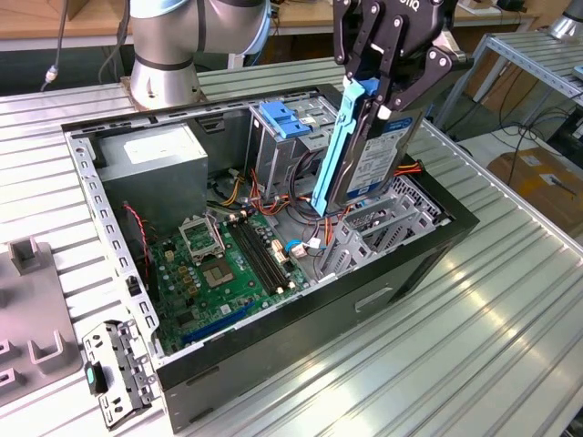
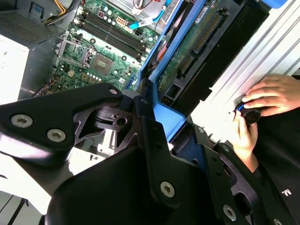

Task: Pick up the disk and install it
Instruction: 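Insert the disk into the insertion slot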

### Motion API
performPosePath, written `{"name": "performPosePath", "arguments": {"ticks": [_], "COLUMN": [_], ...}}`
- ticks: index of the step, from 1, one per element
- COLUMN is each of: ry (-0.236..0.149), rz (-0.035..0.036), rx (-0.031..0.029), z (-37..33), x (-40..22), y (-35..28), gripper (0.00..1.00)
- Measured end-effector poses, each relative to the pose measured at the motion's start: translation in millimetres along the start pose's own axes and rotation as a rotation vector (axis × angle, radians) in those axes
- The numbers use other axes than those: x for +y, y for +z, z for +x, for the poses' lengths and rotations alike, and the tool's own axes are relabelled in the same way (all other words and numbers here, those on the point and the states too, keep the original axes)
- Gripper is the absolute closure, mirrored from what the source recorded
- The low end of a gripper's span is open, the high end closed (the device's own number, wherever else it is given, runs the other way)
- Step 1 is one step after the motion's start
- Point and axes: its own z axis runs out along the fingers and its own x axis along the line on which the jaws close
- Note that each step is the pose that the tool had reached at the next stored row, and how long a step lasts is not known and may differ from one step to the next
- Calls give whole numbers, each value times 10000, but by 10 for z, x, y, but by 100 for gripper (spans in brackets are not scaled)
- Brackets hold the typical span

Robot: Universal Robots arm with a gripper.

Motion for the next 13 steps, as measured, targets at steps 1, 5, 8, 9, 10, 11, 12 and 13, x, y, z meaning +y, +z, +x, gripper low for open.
{"name": "performPosePath", "arguments": {"ticks": [1,5,8,9,10,11,12,13], "ry": [-1,-1,-1,-1,-1,-1,-1,-2], "rz": [0,0,1,0,1,0,1,0], "rx": [-1,0,-1,0,-1,-6,-29,-38], "z": [0,0,0,0,0,1,6,12], "x": [-2,-3,-3,-3,-3,-3,-3,-4], "y": [0,0,0,0,0,1,3,3], "gripper": [63,63,63,63,63,63,63,63]}}
